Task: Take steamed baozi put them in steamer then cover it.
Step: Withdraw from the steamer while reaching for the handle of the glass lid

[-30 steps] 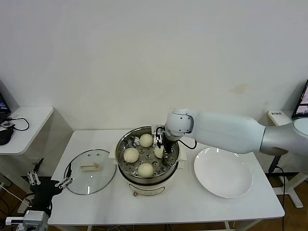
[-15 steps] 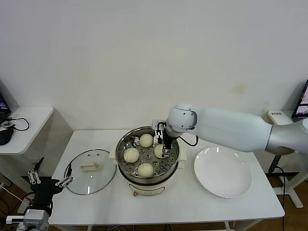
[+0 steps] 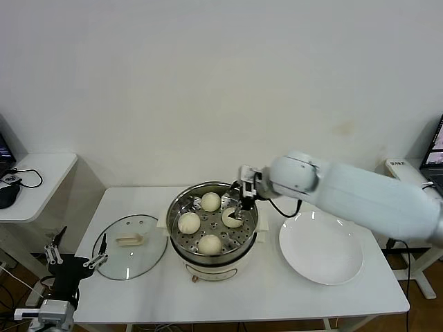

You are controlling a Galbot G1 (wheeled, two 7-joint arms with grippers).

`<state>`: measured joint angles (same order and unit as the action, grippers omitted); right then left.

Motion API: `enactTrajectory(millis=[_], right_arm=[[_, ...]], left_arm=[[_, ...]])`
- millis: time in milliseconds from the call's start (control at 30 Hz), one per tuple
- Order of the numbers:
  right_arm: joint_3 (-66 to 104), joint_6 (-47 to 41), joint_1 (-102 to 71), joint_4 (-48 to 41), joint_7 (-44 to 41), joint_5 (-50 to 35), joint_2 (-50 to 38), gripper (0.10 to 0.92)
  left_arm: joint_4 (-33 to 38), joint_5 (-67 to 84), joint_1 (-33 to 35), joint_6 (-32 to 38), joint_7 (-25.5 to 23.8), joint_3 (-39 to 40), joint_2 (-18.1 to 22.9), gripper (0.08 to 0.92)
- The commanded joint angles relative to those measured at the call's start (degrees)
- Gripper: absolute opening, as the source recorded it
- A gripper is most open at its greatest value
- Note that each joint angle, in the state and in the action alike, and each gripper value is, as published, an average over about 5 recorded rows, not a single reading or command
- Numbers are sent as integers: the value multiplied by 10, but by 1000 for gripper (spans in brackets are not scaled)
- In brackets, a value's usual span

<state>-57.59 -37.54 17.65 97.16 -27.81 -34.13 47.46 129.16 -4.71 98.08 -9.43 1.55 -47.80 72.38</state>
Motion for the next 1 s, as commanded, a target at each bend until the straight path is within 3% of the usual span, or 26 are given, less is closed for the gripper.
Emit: enactTrajectory(millis=[33, 200, 467, 667, 1000], right_arm=[[377, 162, -409, 127, 214, 23, -165, 823], [685, 249, -716, 148, 212, 121, -105, 823], [999, 378, -954, 151, 141, 189, 132, 823], [1085, 435, -1019, 146, 115, 185, 267, 823], [1134, 481, -1090, 149, 117, 153, 320, 823]], left_arm=[[-15, -4, -3, 2, 0, 3, 1, 823], [-33, -7, -12, 6, 0, 6, -1, 823], [-88, -56, -30, 27, -3, 17, -16, 823], [-147, -200, -46, 68, -4, 30, -45, 823], [-219, -536, -48, 128, 22, 45, -78, 823]])
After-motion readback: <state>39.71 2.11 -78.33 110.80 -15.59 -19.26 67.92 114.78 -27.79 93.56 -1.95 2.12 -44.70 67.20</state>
